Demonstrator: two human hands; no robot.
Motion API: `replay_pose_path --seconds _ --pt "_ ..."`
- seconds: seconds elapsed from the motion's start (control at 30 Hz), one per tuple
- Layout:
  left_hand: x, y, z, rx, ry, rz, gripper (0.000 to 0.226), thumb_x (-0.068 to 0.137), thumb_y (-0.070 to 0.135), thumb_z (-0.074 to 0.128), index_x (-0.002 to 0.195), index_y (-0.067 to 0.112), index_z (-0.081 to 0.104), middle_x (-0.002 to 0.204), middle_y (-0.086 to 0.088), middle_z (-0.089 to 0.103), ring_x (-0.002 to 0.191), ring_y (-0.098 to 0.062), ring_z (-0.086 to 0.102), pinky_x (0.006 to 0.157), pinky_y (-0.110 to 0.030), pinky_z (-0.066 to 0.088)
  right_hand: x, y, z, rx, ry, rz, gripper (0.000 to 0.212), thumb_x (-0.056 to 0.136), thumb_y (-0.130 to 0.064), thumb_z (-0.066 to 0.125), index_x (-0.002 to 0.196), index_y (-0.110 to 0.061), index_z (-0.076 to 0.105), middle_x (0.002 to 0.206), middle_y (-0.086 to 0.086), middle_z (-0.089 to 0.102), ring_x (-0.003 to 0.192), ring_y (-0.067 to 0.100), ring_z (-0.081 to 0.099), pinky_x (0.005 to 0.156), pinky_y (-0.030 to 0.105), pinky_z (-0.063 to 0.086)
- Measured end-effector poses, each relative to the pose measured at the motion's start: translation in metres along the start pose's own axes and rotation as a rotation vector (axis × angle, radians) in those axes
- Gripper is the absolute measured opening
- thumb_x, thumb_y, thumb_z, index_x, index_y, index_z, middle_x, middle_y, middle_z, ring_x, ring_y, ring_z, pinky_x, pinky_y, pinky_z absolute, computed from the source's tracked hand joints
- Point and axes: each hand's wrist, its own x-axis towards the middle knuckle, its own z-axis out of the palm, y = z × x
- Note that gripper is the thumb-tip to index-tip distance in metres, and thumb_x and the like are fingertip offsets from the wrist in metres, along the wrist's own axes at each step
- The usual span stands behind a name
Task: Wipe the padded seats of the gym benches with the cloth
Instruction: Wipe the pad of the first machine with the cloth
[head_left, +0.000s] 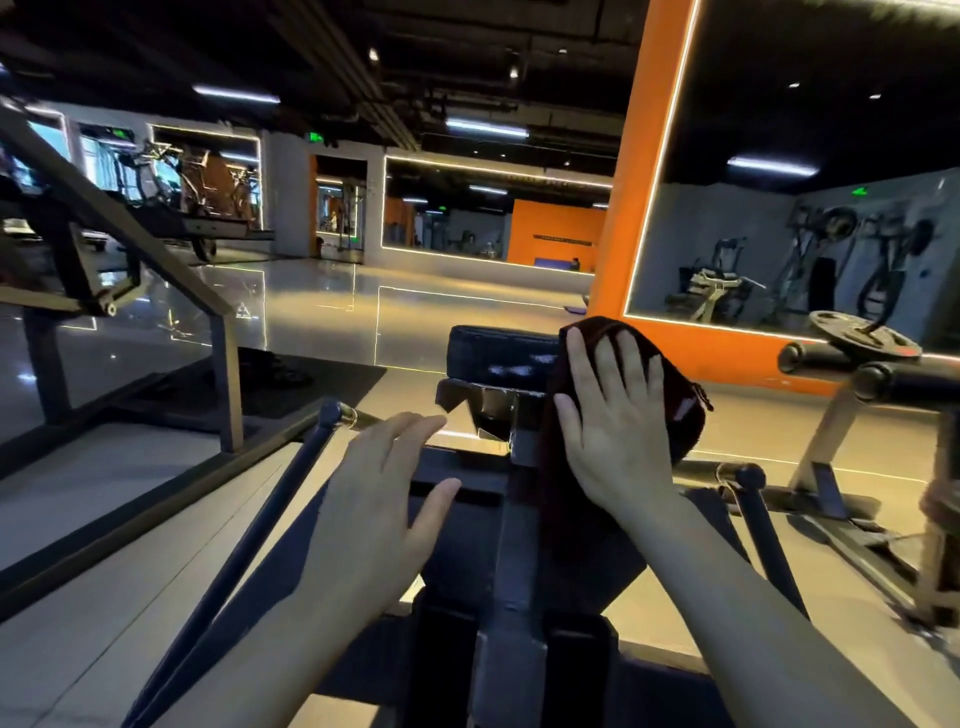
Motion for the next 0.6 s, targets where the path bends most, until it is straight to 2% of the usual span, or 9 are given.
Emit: replay_pose_path --seconds 0.07,0.17,0.3,0.43,0.5,0.6 --pt "0.006 -0.017 0.0 0.082 0.033 0.043 0.053 0.091 0.045 0.049 0.141 0.03 0.038 0.145 -0.001 0.042 0.134 -0.016 0.036 0.104 -0.045 0.037 0.004 -0.001 0.012 -0.074 0.041 -0.048 0.058 0.099 -0.038 0.03 0.154 -0.02 0.027 0.153 0.012 0.037 0.146 0.033 0.021 0.118 0.054 0.005" --pt "0.016 -0.04 0.009 0.151 0.062 0.059 0.057 0.092 0.045 0.041 0.146 0.028 0.032 0.153 -0.005 0.029 0.141 -0.025 0.028 0.105 -0.057 0.034 0.011 -0.002 0.018 -0.134 0.089 -0.167 0.057 0.099 -0.04 0.03 0.153 -0.021 0.028 0.156 0.008 0.035 0.147 0.03 0.019 0.119 0.054 0.002" --pt "0.027 -0.061 0.029 0.187 0.065 0.016 0.057 0.095 0.045 0.036 0.149 0.029 0.026 0.157 -0.004 0.023 0.143 -0.026 0.023 0.108 -0.055 0.027 0.006 0.0 0.021 -0.133 0.1 -0.247 0.059 0.099 -0.04 0.034 0.153 -0.017 0.023 0.155 0.007 0.036 0.147 0.027 0.019 0.12 0.05 0.006" --pt "0.027 -0.085 0.047 0.3 -0.034 -0.016 0.057 0.1 0.053 0.019 0.151 0.028 0.023 0.158 -0.008 0.027 0.145 -0.025 0.019 0.112 -0.057 0.026 -0.019 0.019 0.023 -0.193 0.068 -0.331 0.056 0.1 -0.04 0.035 0.15 -0.014 0.031 0.152 0.007 0.04 0.146 0.023 0.022 0.121 0.043 0.012" --pt "0.028 -0.099 0.054 0.369 -0.081 -0.009 0.058 0.101 0.054 0.011 0.151 0.027 0.024 0.157 -0.009 0.029 0.145 -0.027 0.021 0.113 -0.055 0.023 -0.03 0.028 0.021 -0.195 0.08 -0.306 0.055 0.099 -0.04 0.036 0.148 -0.014 0.032 0.15 0.007 0.043 0.145 0.023 0.025 0.12 0.042 0.014" --pt "0.028 -0.119 0.065 0.434 -0.124 0.009 0.059 0.102 0.052 0.01 0.15 0.026 0.031 0.157 -0.009 0.029 0.145 -0.028 0.022 0.115 -0.049 0.013 -0.025 0.03 0.017 -0.197 0.115 -0.242 0.057 0.099 -0.041 0.035 0.149 -0.014 0.028 0.151 0.009 0.042 0.145 0.024 0.024 0.121 0.043 0.014"
